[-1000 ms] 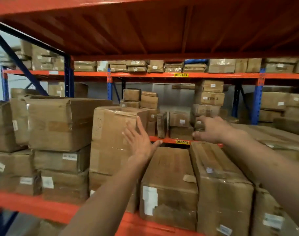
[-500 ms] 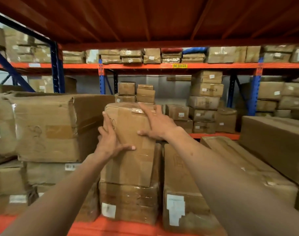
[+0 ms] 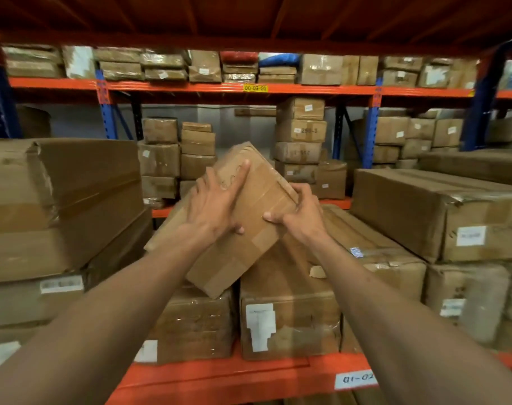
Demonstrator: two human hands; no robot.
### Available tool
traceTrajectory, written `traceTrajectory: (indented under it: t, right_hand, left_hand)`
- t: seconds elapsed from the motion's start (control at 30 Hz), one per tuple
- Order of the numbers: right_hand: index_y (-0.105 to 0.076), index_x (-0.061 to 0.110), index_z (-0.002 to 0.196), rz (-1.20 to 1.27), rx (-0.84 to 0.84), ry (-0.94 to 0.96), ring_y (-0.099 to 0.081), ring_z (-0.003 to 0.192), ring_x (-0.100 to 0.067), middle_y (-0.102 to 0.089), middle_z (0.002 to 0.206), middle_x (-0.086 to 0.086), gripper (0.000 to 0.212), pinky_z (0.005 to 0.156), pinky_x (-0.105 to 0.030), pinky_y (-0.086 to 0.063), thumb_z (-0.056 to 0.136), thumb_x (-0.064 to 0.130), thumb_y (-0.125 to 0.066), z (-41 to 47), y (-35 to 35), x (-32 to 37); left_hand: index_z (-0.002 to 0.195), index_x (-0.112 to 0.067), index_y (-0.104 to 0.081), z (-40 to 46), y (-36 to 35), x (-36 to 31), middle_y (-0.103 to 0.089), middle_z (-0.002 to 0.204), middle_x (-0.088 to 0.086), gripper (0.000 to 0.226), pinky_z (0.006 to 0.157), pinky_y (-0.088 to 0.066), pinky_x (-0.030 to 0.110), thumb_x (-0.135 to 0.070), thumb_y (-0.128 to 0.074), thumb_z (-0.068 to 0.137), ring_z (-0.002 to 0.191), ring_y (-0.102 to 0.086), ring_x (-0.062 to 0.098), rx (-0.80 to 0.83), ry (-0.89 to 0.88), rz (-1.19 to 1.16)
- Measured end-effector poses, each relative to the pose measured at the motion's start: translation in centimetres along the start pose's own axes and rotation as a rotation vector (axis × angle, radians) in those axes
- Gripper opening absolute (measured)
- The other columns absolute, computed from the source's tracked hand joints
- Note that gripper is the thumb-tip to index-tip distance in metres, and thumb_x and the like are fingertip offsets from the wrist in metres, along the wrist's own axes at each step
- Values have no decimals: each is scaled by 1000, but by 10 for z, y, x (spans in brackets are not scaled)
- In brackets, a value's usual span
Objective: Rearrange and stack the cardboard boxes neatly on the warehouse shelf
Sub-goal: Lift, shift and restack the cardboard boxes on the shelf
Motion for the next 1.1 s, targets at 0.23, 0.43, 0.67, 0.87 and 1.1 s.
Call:
traceTrajectory:
  t: [0.23,0.43,0.67,0.87,1.1]
  right_hand:
    - [-61,27,108,264,-150,-435,-68,81,-10,-70,98,9,59,70,-35,-58,61,21,-97,-60,36,-89]
    - [-71,14,108,-403,129,-429,-71,74,-22,-72,91,-3,55,65,-40,-60,64,35,-96,-20,76,-52]
    - [-15,52,155,-554,401,-268,-14,151,-39,-14,167,-11,132,118,-63,-22,48,70,-90,31,76,3]
    - [-53,37,145,-407,248,-204,-33,145,-31,-40,158,-5,113,114,-47,-32,43,64,-94,14,68,-9]
    - [-61,38,138,-416,204,-174,-37,143,-29,-47,153,-3,111,115,-45,-33,37,70,-92,16,75,-14]
  left_hand:
    - [155,-44,14,2,-50,-87,-20,144,23,133,104,-27,51,-45,-87,68,128,-27,39,125,-405,302]
    - [154,-41,17,14,-47,-64,-38,148,17,129,112,-29,49,-70,-76,69,132,-38,34,95,-453,67]
    - [155,-52,1,16,-26,38,-6,165,14,141,116,-24,61,-86,-75,41,148,-15,45,450,276,-316]
    - [149,-40,-42,4,-28,32,-41,154,8,121,115,-35,51,-77,-83,42,140,-35,30,385,153,-434]
    - [146,-41,-47,16,-37,38,-46,151,3,114,114,-36,50,-75,-84,44,139,-37,27,370,92,-492]
Point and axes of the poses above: each hand's wrist, its own z-axis towards the middle knuckle, its own y-axis out of the back of the hand, x = y × z, the point moved 1 cm from there along z, towards the middle knuckle
